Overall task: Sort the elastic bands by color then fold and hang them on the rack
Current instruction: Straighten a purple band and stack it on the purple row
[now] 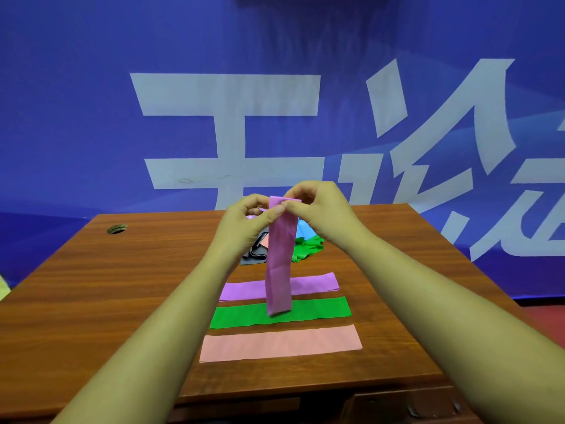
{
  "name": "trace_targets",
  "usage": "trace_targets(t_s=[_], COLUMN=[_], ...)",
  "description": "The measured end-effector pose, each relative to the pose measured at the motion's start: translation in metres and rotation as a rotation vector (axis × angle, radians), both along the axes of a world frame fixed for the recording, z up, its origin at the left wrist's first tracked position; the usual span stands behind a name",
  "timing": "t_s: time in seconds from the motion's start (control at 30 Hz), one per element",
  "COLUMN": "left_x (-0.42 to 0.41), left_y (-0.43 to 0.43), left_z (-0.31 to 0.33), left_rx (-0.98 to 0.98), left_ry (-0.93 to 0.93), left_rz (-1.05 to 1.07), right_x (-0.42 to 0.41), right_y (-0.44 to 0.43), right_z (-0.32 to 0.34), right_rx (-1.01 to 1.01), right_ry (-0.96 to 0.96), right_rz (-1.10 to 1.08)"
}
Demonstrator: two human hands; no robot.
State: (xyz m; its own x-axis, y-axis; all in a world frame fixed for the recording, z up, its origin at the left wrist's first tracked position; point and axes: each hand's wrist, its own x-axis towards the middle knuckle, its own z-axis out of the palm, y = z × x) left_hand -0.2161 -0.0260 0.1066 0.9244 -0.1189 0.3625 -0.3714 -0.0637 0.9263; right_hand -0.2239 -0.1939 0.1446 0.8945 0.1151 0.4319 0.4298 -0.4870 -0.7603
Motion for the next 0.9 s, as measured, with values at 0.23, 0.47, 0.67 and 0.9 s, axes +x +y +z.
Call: trace_targets(t_s=[0.23,0.47,0.67,0.9], left_x=[-0.003,-0.001,-0.002,-0.002], left_y=[-0.004,-0.001,0.024,0.063], left_z=[-0.014,-0.031,-0.072,-0.096], left_rx=[0.002,-0.025,0.172,0.225], left_ry=[-0.005,0.150,0.331,0.427], left_rz=[-0.052,-0.128,-0.269,-0.255], right_x=[-0.001,0.013,0.037,0.040], right_y=[0.002,0.004,-0.010,-0.024], right_z=[0.010,0.017,0.014,-0.018], right_rx=[0.147,0.055,0.301,0.463], right_ry=[0.118,0.072,0.145,0.238], right_rz=[0.031,-0.082,-0.199,-0.301])
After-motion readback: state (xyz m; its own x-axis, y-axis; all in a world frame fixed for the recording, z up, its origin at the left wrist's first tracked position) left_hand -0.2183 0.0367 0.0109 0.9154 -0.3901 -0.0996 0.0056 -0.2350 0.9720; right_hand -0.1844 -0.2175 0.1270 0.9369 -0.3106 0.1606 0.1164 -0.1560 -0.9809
